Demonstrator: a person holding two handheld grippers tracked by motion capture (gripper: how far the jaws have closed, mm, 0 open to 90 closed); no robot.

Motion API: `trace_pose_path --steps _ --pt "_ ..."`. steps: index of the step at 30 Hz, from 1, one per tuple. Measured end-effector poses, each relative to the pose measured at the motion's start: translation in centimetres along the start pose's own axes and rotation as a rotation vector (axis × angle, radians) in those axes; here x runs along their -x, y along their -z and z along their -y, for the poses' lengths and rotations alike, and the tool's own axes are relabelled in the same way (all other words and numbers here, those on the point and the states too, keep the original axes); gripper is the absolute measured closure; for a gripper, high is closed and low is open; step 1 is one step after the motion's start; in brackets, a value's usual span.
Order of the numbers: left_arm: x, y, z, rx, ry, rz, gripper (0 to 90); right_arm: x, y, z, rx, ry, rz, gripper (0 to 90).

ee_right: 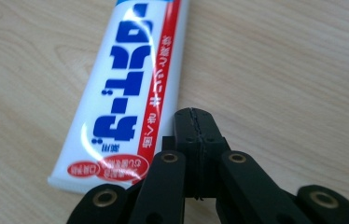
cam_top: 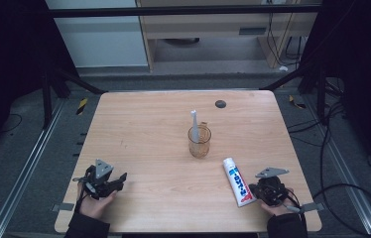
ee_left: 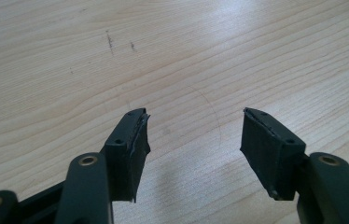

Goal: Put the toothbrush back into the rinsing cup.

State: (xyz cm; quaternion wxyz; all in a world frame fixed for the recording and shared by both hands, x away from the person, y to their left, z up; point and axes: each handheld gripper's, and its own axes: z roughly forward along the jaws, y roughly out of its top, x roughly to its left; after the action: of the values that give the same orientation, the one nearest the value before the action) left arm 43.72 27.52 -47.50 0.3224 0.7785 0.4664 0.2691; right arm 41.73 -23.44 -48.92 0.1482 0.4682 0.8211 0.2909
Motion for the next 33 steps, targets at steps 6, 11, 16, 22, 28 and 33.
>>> trace_pose_path --steps 6,11,16,22,28,33 --pt "0.0 0.0 0.0 0.002 -0.001 -0.001 40.8 -1.0 0.0 -0.1 0.013 0.015 -0.035 90.0" --pt "0.0 0.0 0.0 0.001 0.0 -0.001 40.8 -1.9 -0.1 -0.5 0.033 0.032 -0.078 90.0" --pt "0.0 0.0 0.0 0.001 0.0 -0.001 40.8 -2.7 -0.3 -0.8 0.043 0.044 -0.106 90.0" --pt "0.0 0.0 0.0 0.001 0.001 -0.002 40.8 -3.6 -0.8 -1.3 0.055 0.058 -0.133 90.0" --pt "-0.1 0.0 0.0 -0.001 0.002 -0.004 40.9 -4.1 -1.4 -1.9 0.066 0.065 -0.15 90.0" --pt "-0.1 -0.1 0.0 -0.002 0.002 -0.004 40.9 -4.8 -2.0 -2.6 0.074 0.07 -0.163 90.0"
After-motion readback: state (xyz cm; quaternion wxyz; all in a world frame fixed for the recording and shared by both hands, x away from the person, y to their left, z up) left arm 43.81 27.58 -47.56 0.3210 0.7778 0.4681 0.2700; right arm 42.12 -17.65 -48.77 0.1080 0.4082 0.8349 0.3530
